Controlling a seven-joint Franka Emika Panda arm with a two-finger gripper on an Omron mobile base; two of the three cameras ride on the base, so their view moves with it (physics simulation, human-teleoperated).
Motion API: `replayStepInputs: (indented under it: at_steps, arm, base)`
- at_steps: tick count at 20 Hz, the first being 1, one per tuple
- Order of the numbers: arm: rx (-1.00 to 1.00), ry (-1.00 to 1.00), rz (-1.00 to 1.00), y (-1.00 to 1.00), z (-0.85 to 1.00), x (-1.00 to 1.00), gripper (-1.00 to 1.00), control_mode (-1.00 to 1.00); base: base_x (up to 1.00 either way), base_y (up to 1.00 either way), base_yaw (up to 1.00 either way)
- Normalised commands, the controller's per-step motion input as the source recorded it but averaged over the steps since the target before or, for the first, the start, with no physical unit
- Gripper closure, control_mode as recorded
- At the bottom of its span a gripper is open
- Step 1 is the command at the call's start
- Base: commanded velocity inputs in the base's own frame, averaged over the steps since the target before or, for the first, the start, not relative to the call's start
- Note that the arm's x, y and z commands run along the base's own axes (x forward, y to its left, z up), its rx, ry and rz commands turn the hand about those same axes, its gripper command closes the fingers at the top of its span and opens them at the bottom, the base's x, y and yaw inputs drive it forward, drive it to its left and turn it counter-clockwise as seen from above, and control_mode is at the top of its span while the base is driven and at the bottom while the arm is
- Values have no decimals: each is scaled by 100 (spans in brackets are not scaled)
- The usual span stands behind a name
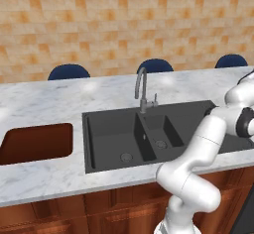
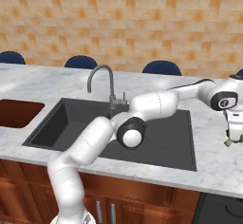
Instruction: Pick up all produce items and place them in the sink. Turn on the sink faucet to wash them. Then turn the sink off and put them in the tray.
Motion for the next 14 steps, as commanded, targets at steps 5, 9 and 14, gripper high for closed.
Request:
replayStepInputs:
  at_steps: [5,9,14]
  arm:
    - [-8,-3,0,81,7,-22,100,-100]
    - [-7,-2,0,82,0,-34,100,-100]
    - [-8,-8,0,75,7,-42,100,-100]
  base:
    - [0,0,0]
    - [0,0,0]
    - [0,0,0]
